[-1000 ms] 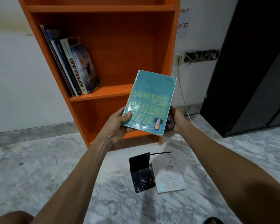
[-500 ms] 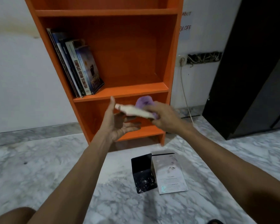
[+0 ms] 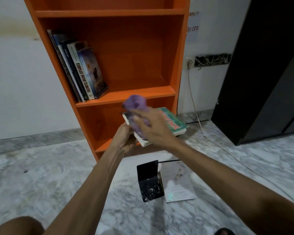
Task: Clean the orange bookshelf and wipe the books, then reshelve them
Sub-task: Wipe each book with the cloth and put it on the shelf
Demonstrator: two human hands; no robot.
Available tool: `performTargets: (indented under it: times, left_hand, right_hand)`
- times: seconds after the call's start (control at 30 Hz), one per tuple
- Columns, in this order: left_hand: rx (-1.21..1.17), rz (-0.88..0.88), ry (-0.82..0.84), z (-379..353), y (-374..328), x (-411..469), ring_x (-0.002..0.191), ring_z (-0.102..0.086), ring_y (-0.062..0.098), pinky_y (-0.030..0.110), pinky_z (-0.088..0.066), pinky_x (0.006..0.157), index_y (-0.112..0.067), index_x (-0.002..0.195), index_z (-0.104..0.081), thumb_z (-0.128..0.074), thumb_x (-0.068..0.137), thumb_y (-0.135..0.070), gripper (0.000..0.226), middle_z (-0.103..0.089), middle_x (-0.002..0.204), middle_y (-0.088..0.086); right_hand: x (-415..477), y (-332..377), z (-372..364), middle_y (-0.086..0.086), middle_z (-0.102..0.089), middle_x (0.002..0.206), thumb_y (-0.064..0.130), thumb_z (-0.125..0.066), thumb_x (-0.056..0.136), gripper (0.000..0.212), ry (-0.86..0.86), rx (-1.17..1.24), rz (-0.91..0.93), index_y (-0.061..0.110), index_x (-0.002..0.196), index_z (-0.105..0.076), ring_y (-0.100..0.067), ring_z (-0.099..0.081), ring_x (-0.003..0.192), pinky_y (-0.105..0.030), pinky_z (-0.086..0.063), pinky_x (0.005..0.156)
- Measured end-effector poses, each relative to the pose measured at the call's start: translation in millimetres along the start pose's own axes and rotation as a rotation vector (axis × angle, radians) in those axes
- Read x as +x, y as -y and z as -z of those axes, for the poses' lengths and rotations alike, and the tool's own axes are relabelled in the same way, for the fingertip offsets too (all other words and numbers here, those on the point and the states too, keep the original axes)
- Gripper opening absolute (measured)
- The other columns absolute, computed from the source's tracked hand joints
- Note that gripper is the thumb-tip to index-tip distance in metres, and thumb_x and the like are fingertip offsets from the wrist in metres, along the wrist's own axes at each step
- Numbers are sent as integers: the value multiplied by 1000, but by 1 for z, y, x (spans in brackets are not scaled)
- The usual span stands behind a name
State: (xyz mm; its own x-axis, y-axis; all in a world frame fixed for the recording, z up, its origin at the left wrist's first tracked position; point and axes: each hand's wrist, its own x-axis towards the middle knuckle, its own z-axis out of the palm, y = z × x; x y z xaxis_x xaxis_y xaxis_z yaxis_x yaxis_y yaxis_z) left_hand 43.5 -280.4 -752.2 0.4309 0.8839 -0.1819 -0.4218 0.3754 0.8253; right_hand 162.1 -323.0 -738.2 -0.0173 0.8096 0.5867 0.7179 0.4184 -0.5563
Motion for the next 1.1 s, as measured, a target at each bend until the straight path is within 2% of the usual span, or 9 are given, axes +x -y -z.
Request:
performTargets:
  times: [0.13,0.27,0.43,0.53,0.6,0.7,0.87,0.97,1.1]
  left_hand:
    - [16,-74,68,1,-2,-6,70,-69,22,32,-58,62,-6,92,-66,-39,89,15,34,-71,81,12]
    - [47,-58,33,16,-5,-16,75,-72,25,38,-59,59,-8,111,-59,-43,87,16,37,-74,90,11]
    - [23,-16,2,24,-2,-13,85,-70,30,45,-61,65,-7,122,-55,-40,87,16,44,-70,106,17]
    - [70,-48,-30,21,0,-6,81,-70,26,43,-61,65,-8,120,-56,-42,88,15,42,-70,103,15]
    - [94,-68,-47,15,2,1,79,-69,25,43,-59,71,-8,117,-57,-42,88,15,40,-69,100,14]
    - [25,-107,-34,6,4,6,80,-67,20,33,-60,65,-10,106,-59,-40,96,5,27,-66,97,12]
    - [58,-168,-29,23,-2,-6,74,-70,18,29,-58,62,-5,112,-59,-38,92,13,35,-72,87,8]
    - [75,-159,-6,32,-6,-11,79,-69,25,37,-60,68,-9,114,-61,-45,86,16,41,-69,98,13]
    - [81,-146,21,33,-13,-16,89,-68,29,46,-57,80,-9,116,-61,-48,84,15,42,-70,107,15]
  right_hand:
    - [8,-27,-11,-5,-58,131,48,-42,100,43,41,-152,-35,32,138,-54,-21,-50,119,-41,-43,100]
    - [14,-83,11,-5,-62,125,36,-49,99,38,9,-235,-125,26,134,-56,-22,-59,105,-37,-51,88]
    - [23,-122,39,-8,-69,102,18,-56,97,9,-110,-317,-661,16,97,-64,-16,-59,81,-26,-45,66]
    - [40,-81,37,-9,-65,105,25,-52,97,12,-273,78,-481,21,105,-61,-12,-61,77,-26,-52,60]
    - [40,-32,27,2,-62,107,19,-50,101,23,-196,239,-227,19,121,-60,1,-61,78,-19,-55,62]
    - [27,5,-11,-7,-56,135,29,-48,99,38,82,-47,69,21,136,-55,-19,-56,120,-43,-51,95]
    - [28,-28,-35,-4,-31,159,66,-21,93,64,243,-229,-65,39,149,-32,-28,-27,146,-55,-28,114]
    - [26,-37,-18,-6,-36,155,50,-35,100,54,206,-172,-12,30,150,-35,-25,-34,140,-48,-30,116]
    - [20,-56,9,-10,-54,132,30,-48,103,43,142,-188,-105,26,145,-44,-22,-54,110,-37,-47,92]
